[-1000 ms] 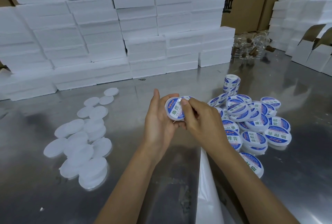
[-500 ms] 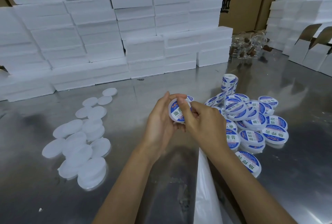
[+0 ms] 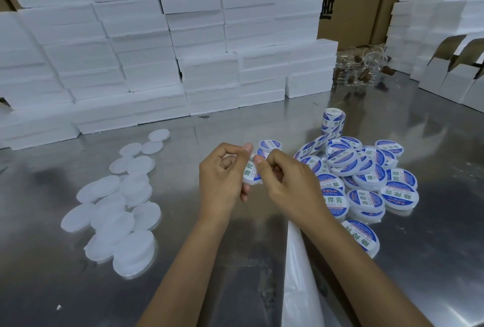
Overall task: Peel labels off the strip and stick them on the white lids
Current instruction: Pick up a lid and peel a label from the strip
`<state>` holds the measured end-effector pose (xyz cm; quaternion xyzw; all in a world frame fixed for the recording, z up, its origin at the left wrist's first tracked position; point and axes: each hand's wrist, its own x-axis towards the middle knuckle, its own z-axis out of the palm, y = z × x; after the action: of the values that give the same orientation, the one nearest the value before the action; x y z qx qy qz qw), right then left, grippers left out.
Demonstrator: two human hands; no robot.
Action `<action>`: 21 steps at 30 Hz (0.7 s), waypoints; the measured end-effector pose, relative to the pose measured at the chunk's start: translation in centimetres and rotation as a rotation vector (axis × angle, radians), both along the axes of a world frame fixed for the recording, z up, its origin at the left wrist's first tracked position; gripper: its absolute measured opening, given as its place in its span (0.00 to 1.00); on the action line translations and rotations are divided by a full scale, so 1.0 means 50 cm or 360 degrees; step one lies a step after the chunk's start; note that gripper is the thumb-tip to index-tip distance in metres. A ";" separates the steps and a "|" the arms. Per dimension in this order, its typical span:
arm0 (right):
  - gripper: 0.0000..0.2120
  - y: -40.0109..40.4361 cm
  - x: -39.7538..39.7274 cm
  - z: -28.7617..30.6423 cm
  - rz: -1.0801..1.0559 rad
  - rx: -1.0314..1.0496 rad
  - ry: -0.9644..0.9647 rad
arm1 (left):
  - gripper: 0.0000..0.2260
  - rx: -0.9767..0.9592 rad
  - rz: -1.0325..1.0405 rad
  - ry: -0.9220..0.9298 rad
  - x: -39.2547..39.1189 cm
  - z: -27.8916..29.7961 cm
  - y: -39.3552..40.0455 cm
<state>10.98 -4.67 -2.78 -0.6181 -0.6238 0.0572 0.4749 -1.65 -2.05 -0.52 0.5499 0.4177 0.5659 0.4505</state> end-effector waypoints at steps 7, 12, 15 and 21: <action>0.23 0.002 0.014 0.004 -0.0082 0.0028 0.0163 | 0.07 -0.0020 -0.0129 -0.0067 0.014 -0.003 -0.006; 0.22 0.005 0.044 0.004 -0.0316 0.0062 0.0203 | 0.21 -0.0136 -0.0548 -0.0086 0.025 -0.007 -0.013; 0.23 0.006 0.079 0.007 -0.0567 0.0087 0.0253 | 0.27 -0.0180 -0.0552 -0.0045 0.021 -0.016 -0.009; 0.22 -0.008 0.184 0.000 -0.1034 0.0039 0.0227 | 0.12 -0.0340 -0.0246 0.0200 0.013 -0.040 0.011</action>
<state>20.16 -5.09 -2.78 -0.7733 -0.3599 -0.0617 0.5183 -0.99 -1.50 -2.49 0.5637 0.4594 0.4462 0.5215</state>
